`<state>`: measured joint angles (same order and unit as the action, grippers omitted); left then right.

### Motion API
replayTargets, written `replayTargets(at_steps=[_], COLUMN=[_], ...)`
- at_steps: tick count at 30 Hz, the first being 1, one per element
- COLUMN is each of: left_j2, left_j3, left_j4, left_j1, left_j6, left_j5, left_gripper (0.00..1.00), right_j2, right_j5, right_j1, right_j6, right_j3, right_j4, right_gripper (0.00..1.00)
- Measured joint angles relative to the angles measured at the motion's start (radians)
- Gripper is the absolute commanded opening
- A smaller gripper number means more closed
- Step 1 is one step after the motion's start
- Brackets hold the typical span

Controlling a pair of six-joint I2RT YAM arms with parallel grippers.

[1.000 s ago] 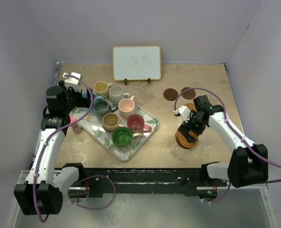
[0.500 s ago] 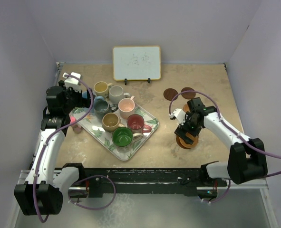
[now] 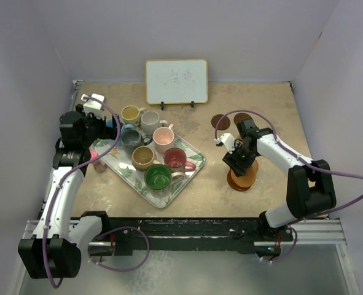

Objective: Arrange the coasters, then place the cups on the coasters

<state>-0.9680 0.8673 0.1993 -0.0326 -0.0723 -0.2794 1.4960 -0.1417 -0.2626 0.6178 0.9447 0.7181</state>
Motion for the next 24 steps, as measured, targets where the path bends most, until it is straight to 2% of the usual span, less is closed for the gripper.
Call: replayTargets(at_steps=[17,24], left_j2=[0.018,0.025], left_j3=[0.0,0.0], left_j4=[0.004,0.005], left_j1=[0.0,0.0], left_j6=[0.0,0.0], left_j5=[0.006,0.007], left_gripper=[0.99,0.98], right_j2=[0.044,0.119], right_j5=[-0.14,-0.256], right_j1=[0.0,0.023], right_j6=[-0.023,-0.051], right_j3=[0.118,0.233], right_j4=[0.078,0.124], right_gripper=[0.02,0.0])
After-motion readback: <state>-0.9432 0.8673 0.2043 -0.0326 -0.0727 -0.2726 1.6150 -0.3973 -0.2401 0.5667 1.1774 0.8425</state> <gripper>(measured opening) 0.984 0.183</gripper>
